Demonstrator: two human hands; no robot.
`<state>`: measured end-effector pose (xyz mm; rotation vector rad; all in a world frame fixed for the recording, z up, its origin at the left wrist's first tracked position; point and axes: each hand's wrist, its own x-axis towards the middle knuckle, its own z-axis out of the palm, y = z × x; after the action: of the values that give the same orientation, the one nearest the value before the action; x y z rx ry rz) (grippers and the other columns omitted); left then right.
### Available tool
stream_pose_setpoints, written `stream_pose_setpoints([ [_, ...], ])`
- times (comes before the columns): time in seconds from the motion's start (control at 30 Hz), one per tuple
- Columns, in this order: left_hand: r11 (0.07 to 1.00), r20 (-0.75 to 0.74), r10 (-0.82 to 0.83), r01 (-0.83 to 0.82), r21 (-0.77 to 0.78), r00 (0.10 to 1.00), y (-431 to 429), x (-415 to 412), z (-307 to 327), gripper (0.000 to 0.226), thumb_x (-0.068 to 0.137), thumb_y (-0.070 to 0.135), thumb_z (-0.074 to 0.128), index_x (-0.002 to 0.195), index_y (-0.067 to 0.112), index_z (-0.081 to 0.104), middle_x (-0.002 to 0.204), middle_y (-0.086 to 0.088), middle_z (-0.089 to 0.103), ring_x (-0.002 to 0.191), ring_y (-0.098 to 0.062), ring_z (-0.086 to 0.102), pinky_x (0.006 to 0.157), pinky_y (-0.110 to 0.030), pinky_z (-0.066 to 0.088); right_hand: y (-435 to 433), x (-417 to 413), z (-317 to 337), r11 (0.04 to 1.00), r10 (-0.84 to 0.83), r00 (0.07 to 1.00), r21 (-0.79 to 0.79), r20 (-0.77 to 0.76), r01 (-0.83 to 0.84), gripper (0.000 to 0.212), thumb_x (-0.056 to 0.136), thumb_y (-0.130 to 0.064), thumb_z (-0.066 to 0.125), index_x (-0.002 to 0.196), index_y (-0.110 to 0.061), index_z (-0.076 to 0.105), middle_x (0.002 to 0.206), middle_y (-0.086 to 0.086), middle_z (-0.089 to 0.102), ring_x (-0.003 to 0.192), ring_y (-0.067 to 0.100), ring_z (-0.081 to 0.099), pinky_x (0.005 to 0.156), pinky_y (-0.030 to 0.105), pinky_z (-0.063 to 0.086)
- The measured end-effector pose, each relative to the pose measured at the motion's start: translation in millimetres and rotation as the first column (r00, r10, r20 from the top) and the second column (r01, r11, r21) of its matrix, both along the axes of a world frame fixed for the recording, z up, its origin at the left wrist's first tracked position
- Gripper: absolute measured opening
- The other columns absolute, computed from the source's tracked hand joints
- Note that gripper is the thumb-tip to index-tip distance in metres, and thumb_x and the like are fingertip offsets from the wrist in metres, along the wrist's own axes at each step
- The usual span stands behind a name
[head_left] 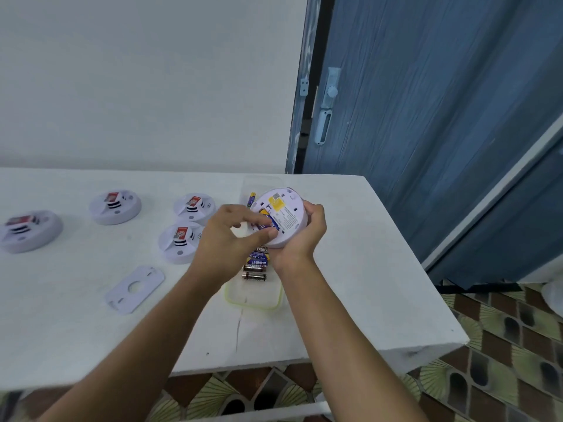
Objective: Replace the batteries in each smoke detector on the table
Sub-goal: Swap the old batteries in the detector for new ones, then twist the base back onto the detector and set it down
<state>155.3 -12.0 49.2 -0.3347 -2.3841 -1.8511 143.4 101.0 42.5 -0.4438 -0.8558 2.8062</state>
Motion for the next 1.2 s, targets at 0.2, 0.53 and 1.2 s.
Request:
stream_pose_setpoints([
  [0.2,0.978,0.321,-0.011,-0.056,0.2,0.947,-17,-7,-10,0.071,0.05,0.039,0.088,0.109,0.023,0.052,0.096,0.004,0.043,0.084,-0.013,0.045,0.075,-0.027,0.042,-16,0,8,1.0,0.005,1.0,-0.019,-0.002,-0.005,0.035,0.082,-0.034,0.044,0.095,-0.01,0.065,0.084,0.012,0.062,0.077,0.03,0.059,0.066,0.03,0.048],
  [0.53,0.981,0.461,-0.068,-0.024,0.191,0.885,-52,-13,-27,0.086,0.042,0.055,0.089,0.111,0.021,0.051,0.096,0.0,0.052,0.085,-0.014,0.049,0.07,-0.026,0.037,-44,1,-2,0.998,0.059,0.998,0.001,-0.005,-0.059,0.03,0.084,-0.032,0.045,0.093,-0.015,0.068,0.09,0.01,0.065,0.083,0.03,0.059,0.07,0.033,0.049],
  [1.2,0.546,0.152,0.251,-0.01,-0.838,0.956,-199,-14,-82,0.079,0.069,0.069,0.068,0.13,0.02,0.057,0.126,-0.008,0.055,0.117,-0.029,0.048,0.097,-0.042,0.042,-90,-6,-20,0.978,0.205,0.978,0.04,0.026,-0.206,0.037,0.094,-0.034,0.039,0.096,-0.017,0.071,0.088,0.008,0.071,0.085,0.025,0.064,0.078,0.034,0.048],
])
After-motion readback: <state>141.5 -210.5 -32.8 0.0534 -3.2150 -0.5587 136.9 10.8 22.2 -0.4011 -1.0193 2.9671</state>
